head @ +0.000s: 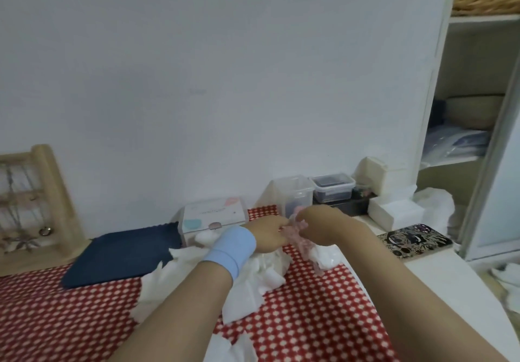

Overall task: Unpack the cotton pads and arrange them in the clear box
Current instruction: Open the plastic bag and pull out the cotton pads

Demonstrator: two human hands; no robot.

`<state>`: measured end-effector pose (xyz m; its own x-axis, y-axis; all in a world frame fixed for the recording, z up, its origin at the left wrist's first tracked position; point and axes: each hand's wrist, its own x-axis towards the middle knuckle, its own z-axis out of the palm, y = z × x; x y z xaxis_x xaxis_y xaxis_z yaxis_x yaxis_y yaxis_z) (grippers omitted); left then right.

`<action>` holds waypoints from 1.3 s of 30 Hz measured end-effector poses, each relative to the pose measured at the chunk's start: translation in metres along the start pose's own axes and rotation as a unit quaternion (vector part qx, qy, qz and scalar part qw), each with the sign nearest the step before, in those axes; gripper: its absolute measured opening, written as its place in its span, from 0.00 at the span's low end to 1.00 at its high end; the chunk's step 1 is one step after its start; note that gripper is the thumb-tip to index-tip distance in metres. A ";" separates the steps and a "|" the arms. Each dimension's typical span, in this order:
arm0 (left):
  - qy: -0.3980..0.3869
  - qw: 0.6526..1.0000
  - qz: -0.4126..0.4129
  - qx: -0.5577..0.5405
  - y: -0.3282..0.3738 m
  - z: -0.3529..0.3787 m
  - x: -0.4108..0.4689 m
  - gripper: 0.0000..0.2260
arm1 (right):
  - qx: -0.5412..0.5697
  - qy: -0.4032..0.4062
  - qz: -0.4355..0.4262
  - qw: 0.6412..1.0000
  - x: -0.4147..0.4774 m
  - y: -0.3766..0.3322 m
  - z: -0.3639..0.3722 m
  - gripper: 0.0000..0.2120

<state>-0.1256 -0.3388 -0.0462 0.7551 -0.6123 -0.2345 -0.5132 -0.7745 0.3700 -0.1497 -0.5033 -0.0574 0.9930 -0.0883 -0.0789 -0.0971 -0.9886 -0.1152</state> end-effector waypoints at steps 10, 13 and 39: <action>0.124 0.990 -0.009 -0.071 -0.033 -0.027 -0.082 0.08 | 0.028 0.015 -0.101 0.994 -0.028 -0.073 -0.027 0.15; 0.118 0.990 -0.018 -0.074 -0.044 -0.023 -0.118 0.07 | 0.048 -0.057 -0.123 0.990 -0.048 -0.102 -0.029 0.13; 0.105 0.990 -0.094 0.000 -0.090 -0.018 -0.153 0.21 | -0.021 0.017 -0.074 0.997 -0.044 -0.140 -0.008 0.24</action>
<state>-0.1871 -0.1726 -0.0276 0.9051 -0.4114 -0.1074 -0.3562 -0.8716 0.3367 -0.1788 -0.3616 -0.0298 0.9980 0.0556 -0.0299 0.0530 -0.9952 -0.0818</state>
